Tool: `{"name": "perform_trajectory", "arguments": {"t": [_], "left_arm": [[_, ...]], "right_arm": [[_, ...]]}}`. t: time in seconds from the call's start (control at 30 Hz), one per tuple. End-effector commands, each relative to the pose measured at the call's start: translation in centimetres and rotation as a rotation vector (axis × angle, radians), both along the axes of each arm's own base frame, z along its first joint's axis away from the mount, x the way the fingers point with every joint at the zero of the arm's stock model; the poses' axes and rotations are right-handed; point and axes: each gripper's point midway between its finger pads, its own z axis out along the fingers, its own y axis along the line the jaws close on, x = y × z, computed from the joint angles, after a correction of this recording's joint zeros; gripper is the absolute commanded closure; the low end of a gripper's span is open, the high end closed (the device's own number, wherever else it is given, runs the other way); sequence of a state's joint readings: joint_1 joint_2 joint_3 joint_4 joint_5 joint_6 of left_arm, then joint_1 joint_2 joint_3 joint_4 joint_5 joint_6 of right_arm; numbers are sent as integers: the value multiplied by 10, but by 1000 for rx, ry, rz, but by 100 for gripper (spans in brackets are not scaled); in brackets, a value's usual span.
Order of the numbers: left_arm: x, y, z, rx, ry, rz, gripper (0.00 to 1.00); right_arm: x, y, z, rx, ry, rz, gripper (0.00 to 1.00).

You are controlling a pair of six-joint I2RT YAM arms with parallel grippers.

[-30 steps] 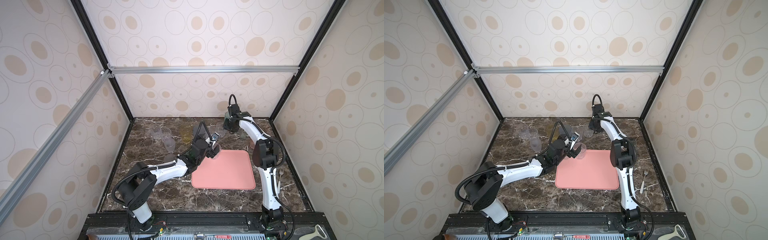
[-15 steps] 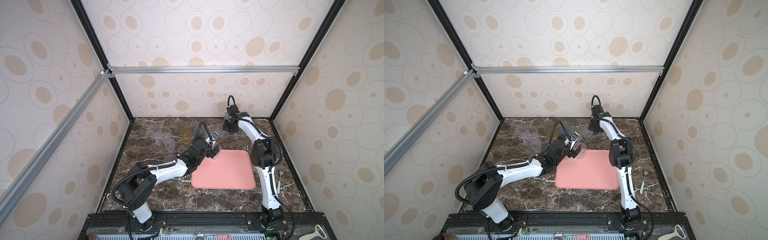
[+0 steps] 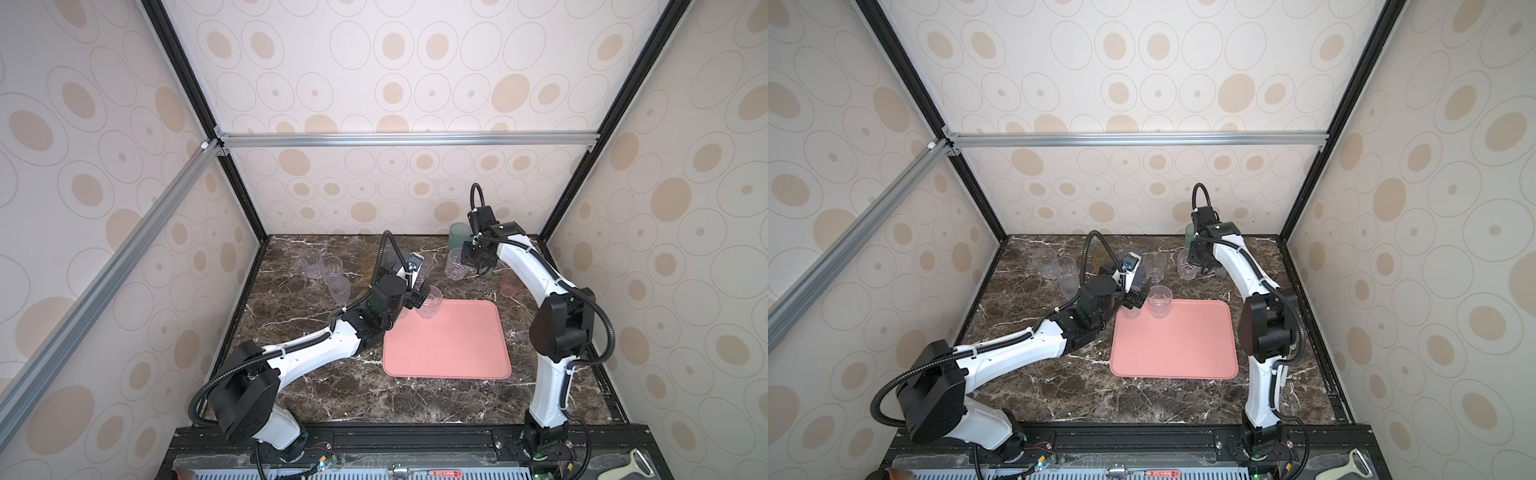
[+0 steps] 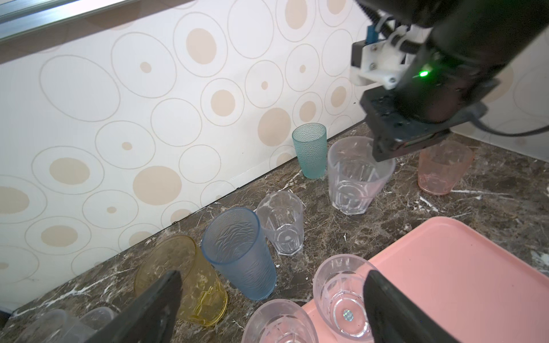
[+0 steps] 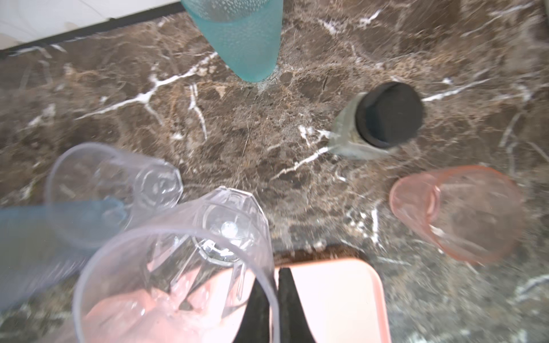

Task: Place the glasses into the tray
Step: 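Lower the clear glass onto the tray beside the first and release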

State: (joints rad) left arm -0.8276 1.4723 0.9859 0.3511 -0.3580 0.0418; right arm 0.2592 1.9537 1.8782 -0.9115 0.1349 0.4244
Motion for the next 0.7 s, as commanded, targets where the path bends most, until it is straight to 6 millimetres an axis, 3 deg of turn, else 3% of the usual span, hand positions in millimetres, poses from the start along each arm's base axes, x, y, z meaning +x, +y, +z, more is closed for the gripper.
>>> {"name": "perform_trajectory", "arguments": {"t": [0.0,0.17,0.3,0.67], "left_arm": [[-7,16,-5,-42,53,53,5],[-19,28,-10,-79,71,63,5],[-26,34,-21,-102,98,65,5],[-32,30,-46,-106,159,49,7]], "right_arm": [[-29,-3,6,-19,35,45,95],[-64,-3,-7,2,114,87,97],[-81,-4,-28,-12,157,98,97],[-89,7,-76,-50,236,124,99]]}}
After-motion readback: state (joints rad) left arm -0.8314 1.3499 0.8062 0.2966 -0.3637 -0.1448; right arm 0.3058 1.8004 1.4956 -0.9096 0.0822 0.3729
